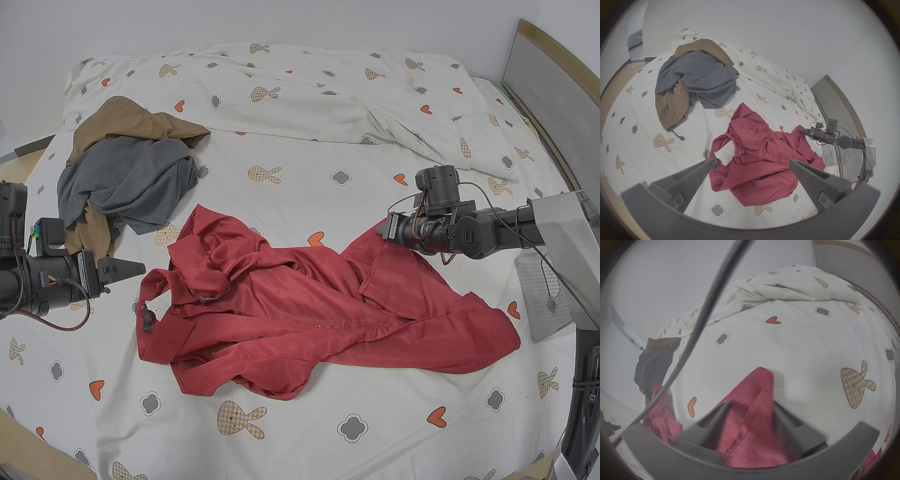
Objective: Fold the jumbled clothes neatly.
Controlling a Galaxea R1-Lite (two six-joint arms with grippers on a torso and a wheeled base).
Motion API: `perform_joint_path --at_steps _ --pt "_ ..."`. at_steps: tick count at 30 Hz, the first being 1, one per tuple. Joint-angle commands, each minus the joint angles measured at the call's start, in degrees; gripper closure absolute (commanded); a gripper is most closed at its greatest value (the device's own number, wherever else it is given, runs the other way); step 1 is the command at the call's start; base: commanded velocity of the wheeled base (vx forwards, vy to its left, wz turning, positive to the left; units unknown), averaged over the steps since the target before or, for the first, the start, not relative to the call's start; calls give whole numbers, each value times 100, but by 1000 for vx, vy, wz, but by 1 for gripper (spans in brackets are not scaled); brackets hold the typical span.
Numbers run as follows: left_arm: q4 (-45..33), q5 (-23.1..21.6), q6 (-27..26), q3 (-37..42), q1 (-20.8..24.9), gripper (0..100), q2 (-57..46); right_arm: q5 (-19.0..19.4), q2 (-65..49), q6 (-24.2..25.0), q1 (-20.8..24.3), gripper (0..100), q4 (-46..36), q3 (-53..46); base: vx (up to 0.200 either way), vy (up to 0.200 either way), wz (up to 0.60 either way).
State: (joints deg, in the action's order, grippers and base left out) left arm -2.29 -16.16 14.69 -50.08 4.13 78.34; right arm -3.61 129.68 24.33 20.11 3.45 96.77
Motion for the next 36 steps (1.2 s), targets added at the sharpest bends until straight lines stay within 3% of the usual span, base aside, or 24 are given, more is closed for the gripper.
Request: perform_joint_path --at_steps 1,19,26,36 --pt "1 -1 -1 7 0 0 -3 0 57 1 -8 100 -2 -9 0 0 0" --pt "-8 -1 -1 7 9 0 -20 -8 -3081 1 -737 100 59 -1591 0 0 0" --pt "-8 -1 -1 16 9 0 -47 0 -3256 -7 -1071 100 51 -1907 0 0 0" --pt "-8 -1 -1 33 44 0 -38 0 -3186 10 -1203 100 94 -2171 0 0 0"
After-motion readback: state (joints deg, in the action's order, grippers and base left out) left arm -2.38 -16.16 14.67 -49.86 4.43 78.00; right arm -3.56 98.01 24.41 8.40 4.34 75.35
